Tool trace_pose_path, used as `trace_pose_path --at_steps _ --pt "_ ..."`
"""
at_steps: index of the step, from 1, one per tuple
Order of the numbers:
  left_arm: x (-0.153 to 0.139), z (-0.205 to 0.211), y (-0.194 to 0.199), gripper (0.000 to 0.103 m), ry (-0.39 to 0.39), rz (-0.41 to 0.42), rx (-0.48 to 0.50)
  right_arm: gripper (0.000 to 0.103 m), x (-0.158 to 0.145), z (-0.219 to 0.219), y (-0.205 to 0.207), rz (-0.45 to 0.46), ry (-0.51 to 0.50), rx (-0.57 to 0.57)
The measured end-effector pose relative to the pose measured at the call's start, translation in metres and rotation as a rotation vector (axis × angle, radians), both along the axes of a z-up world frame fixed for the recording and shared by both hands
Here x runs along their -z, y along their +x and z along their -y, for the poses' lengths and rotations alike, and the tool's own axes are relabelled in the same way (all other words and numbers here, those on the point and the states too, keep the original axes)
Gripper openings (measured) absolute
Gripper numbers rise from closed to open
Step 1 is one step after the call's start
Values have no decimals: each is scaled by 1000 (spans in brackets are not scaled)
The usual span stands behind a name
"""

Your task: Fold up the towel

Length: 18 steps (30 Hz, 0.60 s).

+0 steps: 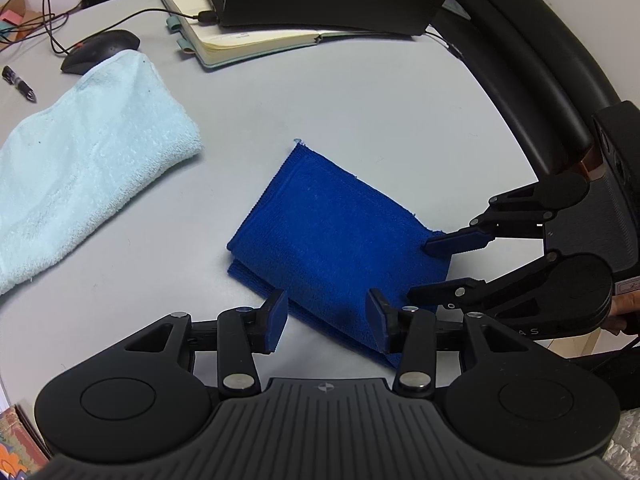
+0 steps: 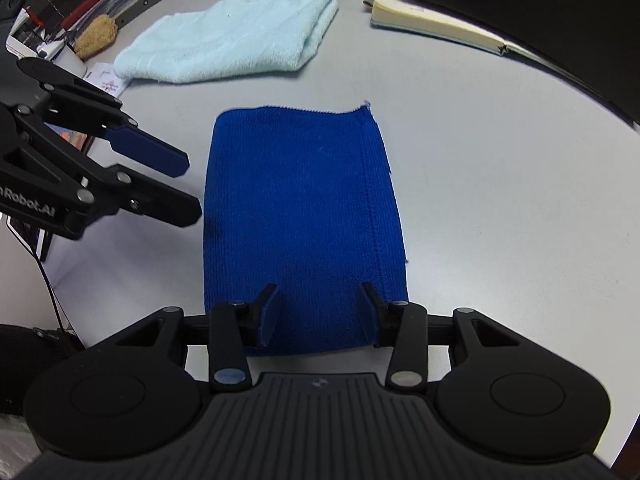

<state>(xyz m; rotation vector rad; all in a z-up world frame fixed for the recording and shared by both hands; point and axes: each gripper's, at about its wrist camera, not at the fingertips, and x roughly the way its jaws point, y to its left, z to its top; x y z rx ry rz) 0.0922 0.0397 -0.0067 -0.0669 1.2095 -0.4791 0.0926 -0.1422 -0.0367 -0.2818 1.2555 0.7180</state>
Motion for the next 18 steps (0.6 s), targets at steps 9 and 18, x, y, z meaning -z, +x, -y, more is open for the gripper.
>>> trace_pose_path --at_steps 9,18 --pt "-1 20 -2 46 -19 17 34 43 0 12 -11 1 6 32" --pt "8 27 11 46 8 35 -15 44 -11 17 -12 25 24 55"
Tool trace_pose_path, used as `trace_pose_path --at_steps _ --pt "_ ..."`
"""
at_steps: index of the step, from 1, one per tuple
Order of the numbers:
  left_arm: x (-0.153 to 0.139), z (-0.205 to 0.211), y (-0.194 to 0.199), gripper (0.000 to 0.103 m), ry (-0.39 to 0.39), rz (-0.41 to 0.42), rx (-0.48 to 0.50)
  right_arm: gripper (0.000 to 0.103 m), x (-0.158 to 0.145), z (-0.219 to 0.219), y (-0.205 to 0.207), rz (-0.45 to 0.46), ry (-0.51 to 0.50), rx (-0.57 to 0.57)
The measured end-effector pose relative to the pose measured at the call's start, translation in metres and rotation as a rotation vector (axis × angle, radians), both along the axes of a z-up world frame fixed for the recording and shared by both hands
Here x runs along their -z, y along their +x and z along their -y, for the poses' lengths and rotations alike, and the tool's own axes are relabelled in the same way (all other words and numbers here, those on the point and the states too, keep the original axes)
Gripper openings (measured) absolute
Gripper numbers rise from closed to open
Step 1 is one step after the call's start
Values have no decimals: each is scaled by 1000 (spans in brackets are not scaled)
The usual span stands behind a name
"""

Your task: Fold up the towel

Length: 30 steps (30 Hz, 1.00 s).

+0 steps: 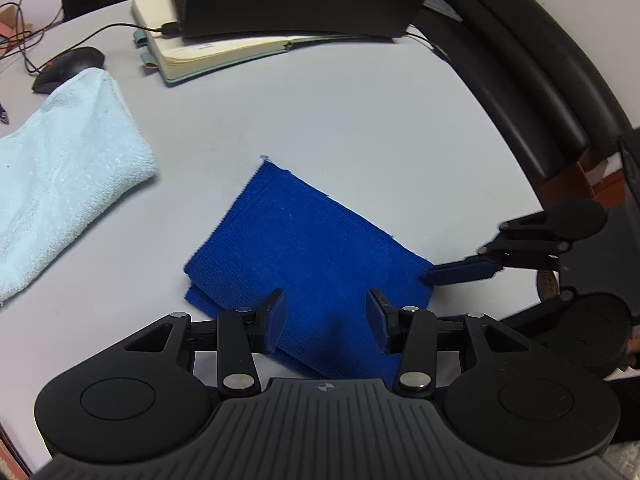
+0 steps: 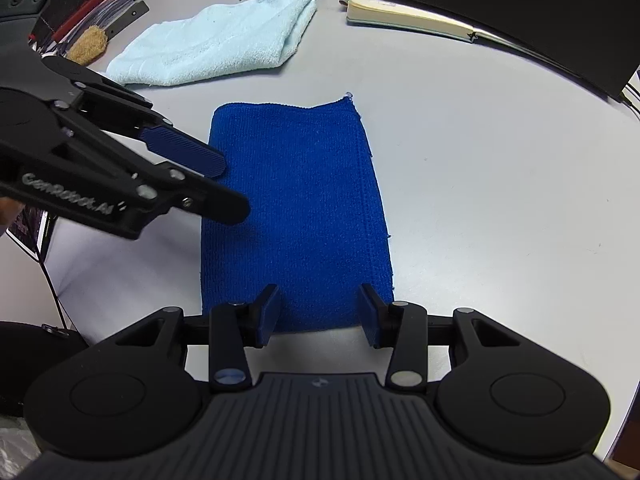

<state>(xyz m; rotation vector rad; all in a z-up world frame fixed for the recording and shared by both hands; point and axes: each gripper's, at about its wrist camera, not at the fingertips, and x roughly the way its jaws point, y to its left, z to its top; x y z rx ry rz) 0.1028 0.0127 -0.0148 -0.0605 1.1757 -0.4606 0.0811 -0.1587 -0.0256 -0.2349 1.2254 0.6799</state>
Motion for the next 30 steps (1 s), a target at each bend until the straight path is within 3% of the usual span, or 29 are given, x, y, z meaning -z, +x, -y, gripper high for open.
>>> trace_pose_path --at_steps 17,30 --pt "33 -24 6 48 36 -46 -43 44 1 -4 7 -2 -15 15" --pt "19 -22 -4 56 25 -25 -99 45 -4 -3 5 12 -19 -4"
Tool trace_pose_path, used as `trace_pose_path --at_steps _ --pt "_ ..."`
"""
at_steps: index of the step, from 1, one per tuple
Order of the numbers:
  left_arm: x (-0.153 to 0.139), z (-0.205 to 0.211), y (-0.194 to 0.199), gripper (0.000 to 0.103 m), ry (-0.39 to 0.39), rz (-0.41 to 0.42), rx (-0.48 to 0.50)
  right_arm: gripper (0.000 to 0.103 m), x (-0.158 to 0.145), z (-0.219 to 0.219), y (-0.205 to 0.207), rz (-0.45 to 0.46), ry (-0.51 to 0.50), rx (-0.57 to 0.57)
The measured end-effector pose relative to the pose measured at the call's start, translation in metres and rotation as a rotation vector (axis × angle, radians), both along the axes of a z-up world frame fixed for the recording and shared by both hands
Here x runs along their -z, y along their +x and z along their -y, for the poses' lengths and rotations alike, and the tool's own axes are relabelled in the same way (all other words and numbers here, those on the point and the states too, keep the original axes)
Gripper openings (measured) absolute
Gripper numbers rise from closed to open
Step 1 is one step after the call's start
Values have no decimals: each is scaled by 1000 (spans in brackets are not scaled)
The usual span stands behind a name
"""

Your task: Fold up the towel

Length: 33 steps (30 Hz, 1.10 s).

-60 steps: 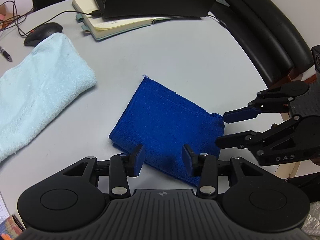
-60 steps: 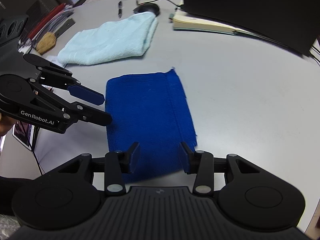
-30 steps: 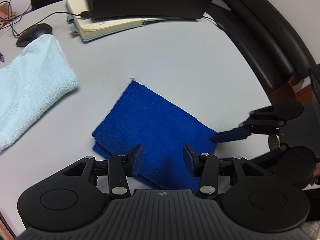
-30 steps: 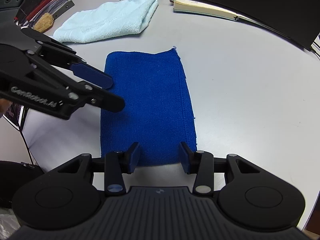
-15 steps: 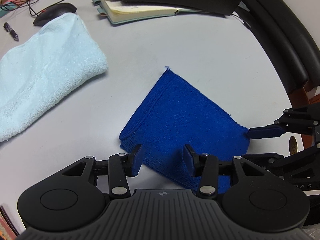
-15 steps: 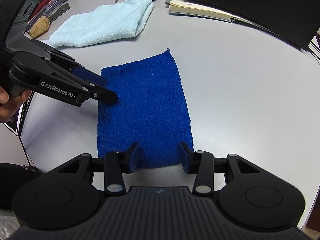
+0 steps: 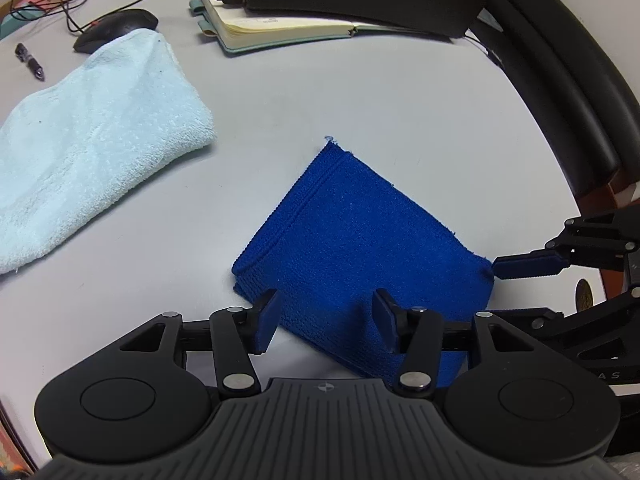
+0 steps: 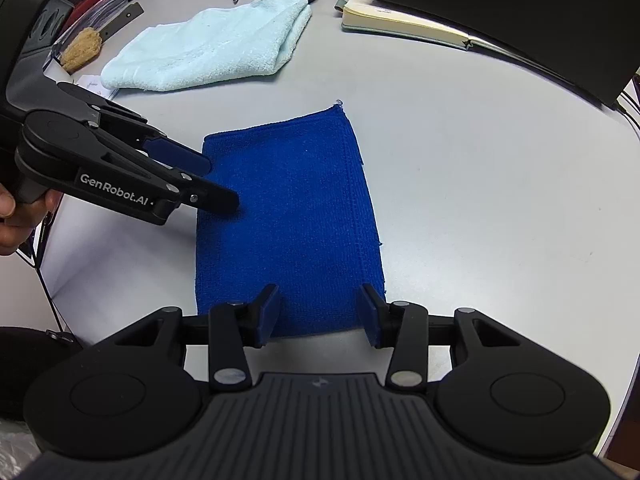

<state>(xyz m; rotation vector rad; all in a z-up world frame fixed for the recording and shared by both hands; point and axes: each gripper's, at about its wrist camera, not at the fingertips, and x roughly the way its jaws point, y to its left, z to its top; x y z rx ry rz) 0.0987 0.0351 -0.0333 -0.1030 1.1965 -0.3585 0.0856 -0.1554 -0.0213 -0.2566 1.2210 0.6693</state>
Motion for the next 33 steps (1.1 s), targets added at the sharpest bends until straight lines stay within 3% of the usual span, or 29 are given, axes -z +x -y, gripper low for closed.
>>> trace_pose_path --at_steps 11,13,18,33 --pt "-25 18 -28 73 21 39 -102 48 -15 13 -5 34 20 -22" --pt "-29 22 -34 75 25 42 -122 58 -17 16 -6 42 24 -24" --pt "-33 29 -53 85 28 25 -196 59 -24 25 -10 64 34 -31" --pt "-34 51 -93 95 92 -5 -376 68 -39 41 -23 146 4 -91"
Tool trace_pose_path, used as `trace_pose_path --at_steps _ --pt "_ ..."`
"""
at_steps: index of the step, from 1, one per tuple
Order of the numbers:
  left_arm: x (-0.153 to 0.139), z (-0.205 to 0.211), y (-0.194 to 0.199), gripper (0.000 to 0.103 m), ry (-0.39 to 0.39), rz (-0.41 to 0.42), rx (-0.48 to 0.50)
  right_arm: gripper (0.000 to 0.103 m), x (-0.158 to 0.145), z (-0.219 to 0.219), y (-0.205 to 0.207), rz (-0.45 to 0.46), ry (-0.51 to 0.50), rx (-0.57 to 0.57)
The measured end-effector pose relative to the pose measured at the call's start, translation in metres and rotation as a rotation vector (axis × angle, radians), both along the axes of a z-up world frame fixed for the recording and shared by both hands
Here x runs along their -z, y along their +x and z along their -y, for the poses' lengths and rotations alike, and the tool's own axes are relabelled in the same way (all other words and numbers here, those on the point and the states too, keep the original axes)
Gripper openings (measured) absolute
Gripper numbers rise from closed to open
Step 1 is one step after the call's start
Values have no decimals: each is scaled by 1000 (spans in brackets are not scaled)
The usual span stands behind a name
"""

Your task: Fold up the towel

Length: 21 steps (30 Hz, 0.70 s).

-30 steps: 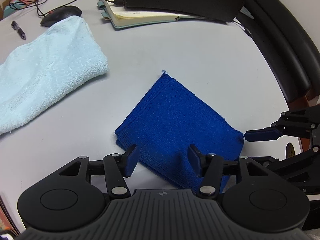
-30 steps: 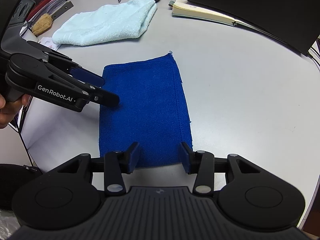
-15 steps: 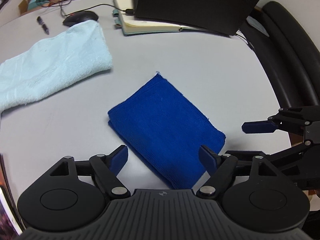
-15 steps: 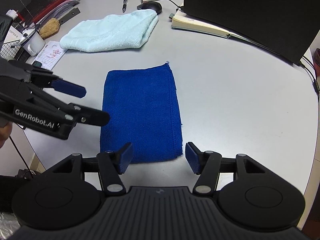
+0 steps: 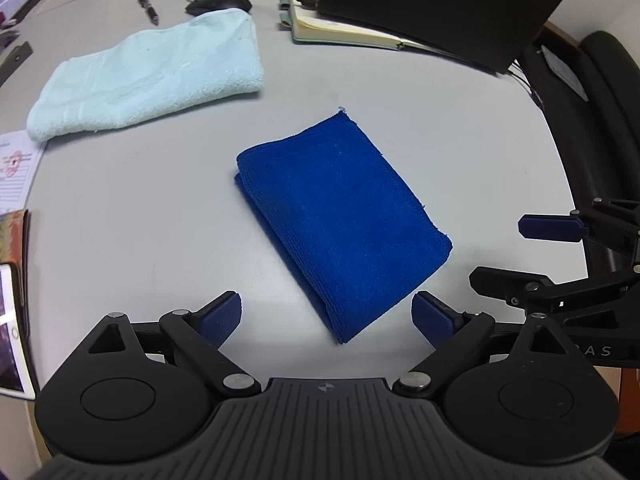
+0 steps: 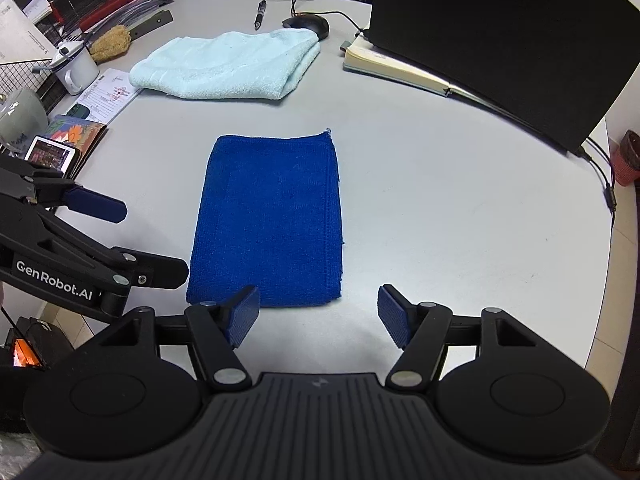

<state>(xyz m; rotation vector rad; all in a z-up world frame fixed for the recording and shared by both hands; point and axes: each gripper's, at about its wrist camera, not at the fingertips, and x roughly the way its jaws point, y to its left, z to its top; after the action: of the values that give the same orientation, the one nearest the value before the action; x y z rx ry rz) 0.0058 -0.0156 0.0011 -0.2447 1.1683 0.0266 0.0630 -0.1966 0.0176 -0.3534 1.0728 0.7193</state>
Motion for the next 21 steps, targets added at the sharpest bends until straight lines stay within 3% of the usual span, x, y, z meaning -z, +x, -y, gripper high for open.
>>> trace_pose_path --at_steps 6,14,21 --pt "0 0 -6 97 39 -2 -16 71 -5 5 2 10 13 50" --pt "1 -15 4 97 103 9 96 72 -8 3 4 4 57 216" --pt "3 -34 13 97 109 16 173 73 -3 -10 -4 -2 48 337"
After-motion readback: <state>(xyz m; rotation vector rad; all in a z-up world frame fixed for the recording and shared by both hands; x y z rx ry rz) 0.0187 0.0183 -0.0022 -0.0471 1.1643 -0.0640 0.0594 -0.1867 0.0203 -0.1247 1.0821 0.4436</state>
